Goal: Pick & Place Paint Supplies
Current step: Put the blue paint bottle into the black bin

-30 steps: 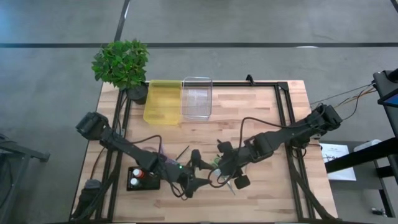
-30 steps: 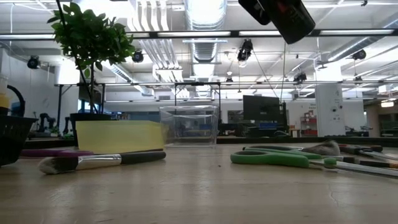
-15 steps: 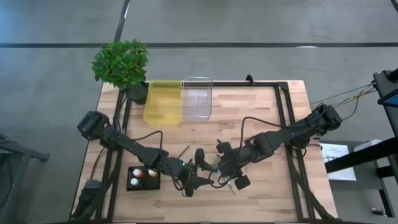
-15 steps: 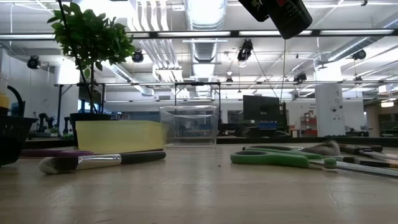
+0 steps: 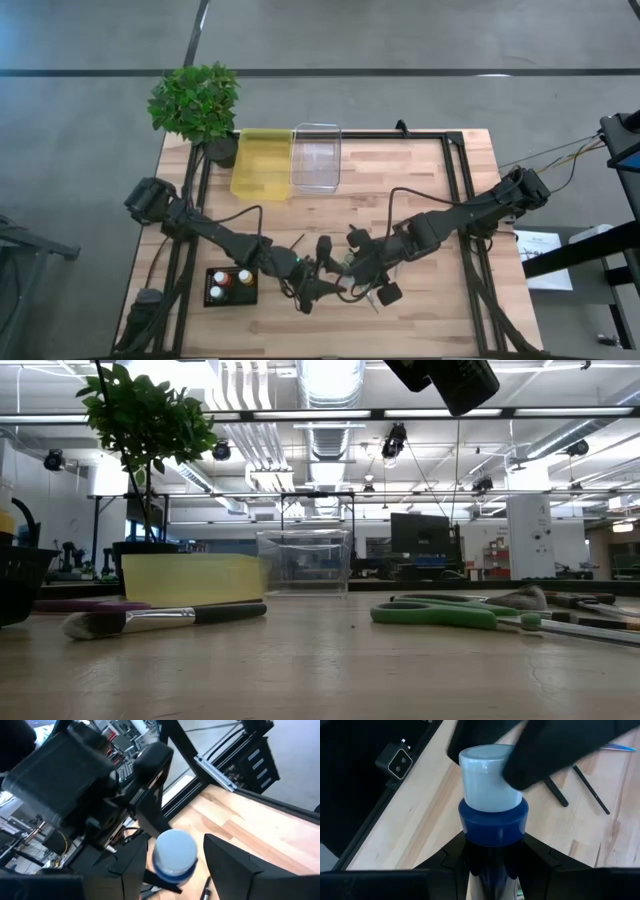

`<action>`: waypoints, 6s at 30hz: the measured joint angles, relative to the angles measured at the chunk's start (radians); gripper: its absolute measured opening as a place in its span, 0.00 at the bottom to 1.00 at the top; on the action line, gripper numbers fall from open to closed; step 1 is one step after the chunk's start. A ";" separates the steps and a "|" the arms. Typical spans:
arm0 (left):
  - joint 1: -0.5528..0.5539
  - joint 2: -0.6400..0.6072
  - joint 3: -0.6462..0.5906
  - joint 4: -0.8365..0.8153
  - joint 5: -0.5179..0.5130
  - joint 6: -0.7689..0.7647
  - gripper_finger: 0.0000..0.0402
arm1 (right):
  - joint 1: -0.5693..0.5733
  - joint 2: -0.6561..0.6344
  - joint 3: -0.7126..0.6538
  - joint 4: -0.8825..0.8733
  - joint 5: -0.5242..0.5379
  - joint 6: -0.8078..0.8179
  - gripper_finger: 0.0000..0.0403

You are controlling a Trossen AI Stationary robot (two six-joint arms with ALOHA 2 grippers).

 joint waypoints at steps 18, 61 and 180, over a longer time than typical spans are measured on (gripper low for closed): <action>0.022 0.001 0.000 0.003 0.062 -0.040 0.50 | -0.004 0.000 0.000 0.007 -0.001 -0.005 0.30; 0.054 0.001 -0.001 0.003 0.131 -0.109 0.29 | -0.003 -0.002 -0.001 0.026 0.027 0.018 0.56; -0.716 -0.543 -0.514 -0.757 -0.581 -1.516 0.29 | 0.114 -0.024 -0.004 -0.039 0.187 0.390 0.85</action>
